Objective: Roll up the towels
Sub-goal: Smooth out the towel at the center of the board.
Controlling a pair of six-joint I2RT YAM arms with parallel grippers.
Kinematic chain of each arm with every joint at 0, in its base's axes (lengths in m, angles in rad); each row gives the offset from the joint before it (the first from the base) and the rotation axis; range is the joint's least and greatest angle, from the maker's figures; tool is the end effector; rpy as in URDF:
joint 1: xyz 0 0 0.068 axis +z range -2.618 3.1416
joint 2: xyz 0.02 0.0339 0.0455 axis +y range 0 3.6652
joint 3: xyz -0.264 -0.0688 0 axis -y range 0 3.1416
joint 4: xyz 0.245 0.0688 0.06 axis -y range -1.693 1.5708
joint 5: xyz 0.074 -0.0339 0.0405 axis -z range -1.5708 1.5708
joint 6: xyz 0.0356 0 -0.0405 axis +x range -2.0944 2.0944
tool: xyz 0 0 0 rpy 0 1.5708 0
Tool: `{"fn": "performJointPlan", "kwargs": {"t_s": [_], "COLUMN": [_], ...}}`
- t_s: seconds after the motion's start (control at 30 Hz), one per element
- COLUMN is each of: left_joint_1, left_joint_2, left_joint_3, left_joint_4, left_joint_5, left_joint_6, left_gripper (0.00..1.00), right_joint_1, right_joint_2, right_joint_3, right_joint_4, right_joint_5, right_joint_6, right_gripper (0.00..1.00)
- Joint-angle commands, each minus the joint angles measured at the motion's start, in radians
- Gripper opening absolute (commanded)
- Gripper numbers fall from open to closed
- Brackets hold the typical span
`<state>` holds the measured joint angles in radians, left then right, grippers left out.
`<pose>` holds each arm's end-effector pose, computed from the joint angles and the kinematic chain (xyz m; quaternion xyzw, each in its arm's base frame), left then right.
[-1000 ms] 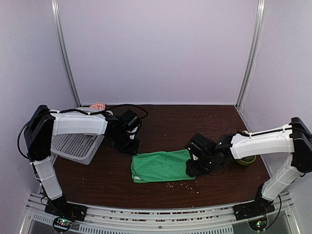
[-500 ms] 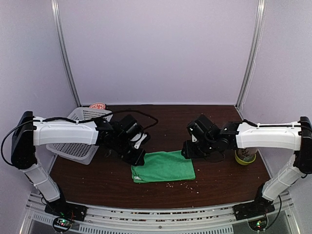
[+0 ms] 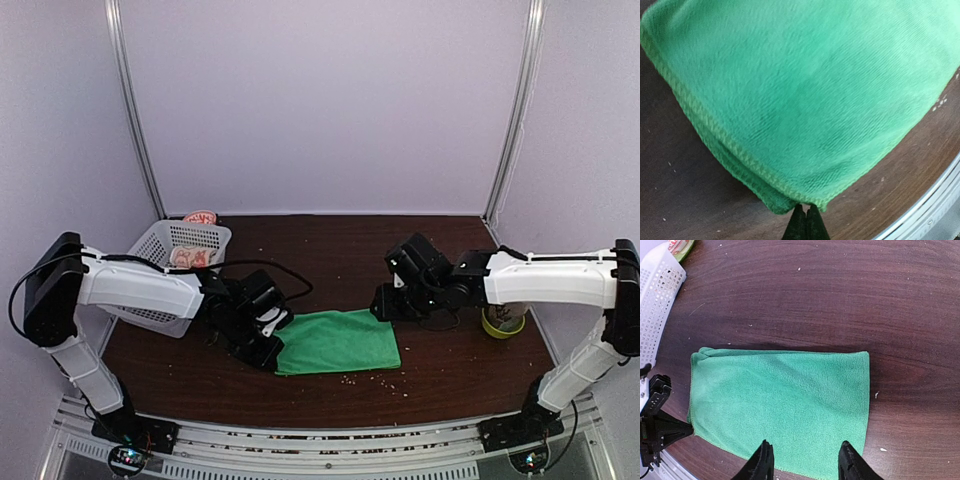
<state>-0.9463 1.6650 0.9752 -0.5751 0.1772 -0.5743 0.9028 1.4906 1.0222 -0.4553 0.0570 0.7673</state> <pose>0.1731 -0.2510 0.1627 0.1953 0.9650 -0.1679 0.0497 0.1940 0.2426 0.2322 -0.0551 0.9462 0.2175 0.2333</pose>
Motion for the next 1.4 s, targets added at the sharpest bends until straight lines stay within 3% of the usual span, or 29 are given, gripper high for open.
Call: {"fn": "performJointPlan", "kwargs": {"t_s": [0.0, 0.27, 0.37, 0.47, 0.9, 1.37], "left_joint_1": [-0.005, -0.008, -0.009, -0.009, -0.010, 0.021], "left_joint_2": [0.007, -0.121, -0.246, -0.270, 0.231, 0.366], "left_joint_3": [-0.063, -0.076, -0.017, 0.065, 0.476, 0.291], "left_joint_4": [0.006, -0.057, -0.083, -0.049, 0.122, 0.155], "left_joint_5": [-0.044, -0.056, -0.041, -0.032, 0.051, -0.040], "left_joint_6": [-0.012, -0.009, 0.011, 0.030, 0.025, -0.009], "left_gripper": [0.00, 0.00, 0.00, 0.00, 0.00, 0.00], "right_joint_1": [-0.002, -0.002, -0.002, -0.006, -0.109, -0.126], "right_joint_2": [-0.012, -0.032, -0.042, -0.040, -0.099, -0.032], "right_joint_3": [-0.016, -0.020, -0.036, -0.063, -0.326, -0.401], "right_joint_4": [0.024, 0.020, 0.026, 0.046, 0.237, 0.397], "right_joint_5": [-0.006, -0.008, 0.005, 0.011, -0.130, -0.204], "right_joint_6": [0.013, -0.003, -0.004, -0.003, 0.051, 0.120], "right_gripper": [0.45, 0.45, 0.45, 0.45, 0.43, 0.42]}}
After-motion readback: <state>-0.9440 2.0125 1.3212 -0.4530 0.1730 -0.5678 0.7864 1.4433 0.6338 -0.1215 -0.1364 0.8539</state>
